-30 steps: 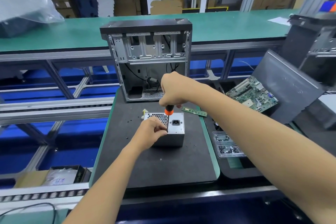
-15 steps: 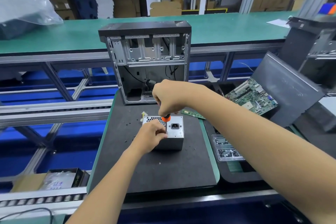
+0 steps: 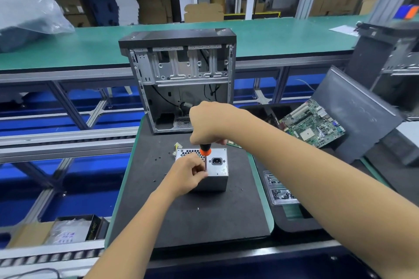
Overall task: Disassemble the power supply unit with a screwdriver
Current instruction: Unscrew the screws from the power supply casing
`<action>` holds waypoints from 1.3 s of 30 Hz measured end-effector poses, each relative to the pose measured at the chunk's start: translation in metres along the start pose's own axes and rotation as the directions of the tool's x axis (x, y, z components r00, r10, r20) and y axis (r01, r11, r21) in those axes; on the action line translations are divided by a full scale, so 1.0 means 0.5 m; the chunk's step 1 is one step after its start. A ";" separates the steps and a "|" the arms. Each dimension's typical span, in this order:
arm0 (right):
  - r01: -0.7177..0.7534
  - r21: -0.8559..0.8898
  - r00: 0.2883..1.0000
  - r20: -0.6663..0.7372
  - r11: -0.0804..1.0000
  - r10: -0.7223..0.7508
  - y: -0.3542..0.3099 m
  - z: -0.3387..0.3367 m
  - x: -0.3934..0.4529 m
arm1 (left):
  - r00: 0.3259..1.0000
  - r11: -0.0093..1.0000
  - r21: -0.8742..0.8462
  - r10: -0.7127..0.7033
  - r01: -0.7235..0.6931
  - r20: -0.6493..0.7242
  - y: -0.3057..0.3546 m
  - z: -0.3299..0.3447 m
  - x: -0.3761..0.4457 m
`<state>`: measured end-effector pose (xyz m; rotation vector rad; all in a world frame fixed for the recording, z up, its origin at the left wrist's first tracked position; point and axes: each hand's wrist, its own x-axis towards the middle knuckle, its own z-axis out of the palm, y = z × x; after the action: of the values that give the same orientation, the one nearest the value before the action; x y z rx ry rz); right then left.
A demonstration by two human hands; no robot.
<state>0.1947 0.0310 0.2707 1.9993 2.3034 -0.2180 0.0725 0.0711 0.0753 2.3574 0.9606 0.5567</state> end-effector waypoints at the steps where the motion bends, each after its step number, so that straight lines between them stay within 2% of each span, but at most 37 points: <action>1: -0.007 -0.003 1.000 0.016 1.000 0.007 -0.001 0.000 0.000 | 1.000 1.000 0.005 0.003 -0.003 0.002 0.000 0.000 0.000; 9: -0.079 0.044 0.966 0.251 0.996 0.065 0.017 -0.025 0.000 | 1.000 0.997 -0.073 0.007 -0.007 0.001 0.005 -0.002 0.000; 12: -0.066 0.047 0.973 0.224 0.997 0.054 0.016 -0.022 0.002 | 1.000 0.996 -0.089 0.014 -0.012 0.020 0.004 -0.006 0.002; 17: 0.058 0.025 0.975 0.215 0.998 -0.062 0.002 -0.016 0.006 | 0.999 0.992 -0.123 -0.002 0.007 0.046 0.002 -0.004 0.005; 21: 0.007 0.068 0.970 0.241 0.998 -0.023 0.017 -0.022 0.010 | 0.997 0.985 -0.169 -0.023 0.035 0.073 0.004 -0.012 0.007; 25: -0.039 0.108 0.984 0.177 0.993 0.019 0.030 -0.016 0.012 | 0.993 0.978 -0.197 -0.043 0.063 0.107 0.002 -0.029 0.005; 33: -0.106 0.119 0.989 0.118 0.987 0.092 0.036 -0.010 0.019 | 0.990 0.942 -0.303 -0.136 0.142 0.042 0.011 -0.035 -0.002; 39: -0.056 0.141 0.992 0.117 0.988 0.039 0.037 -0.006 0.014 | 0.992 0.950 -0.291 -0.092 0.114 0.089 0.006 -0.038 -0.003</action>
<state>0.2119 0.0410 0.2715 2.0457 2.2256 -0.4954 0.0628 0.0743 0.0916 2.0352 0.8932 0.5276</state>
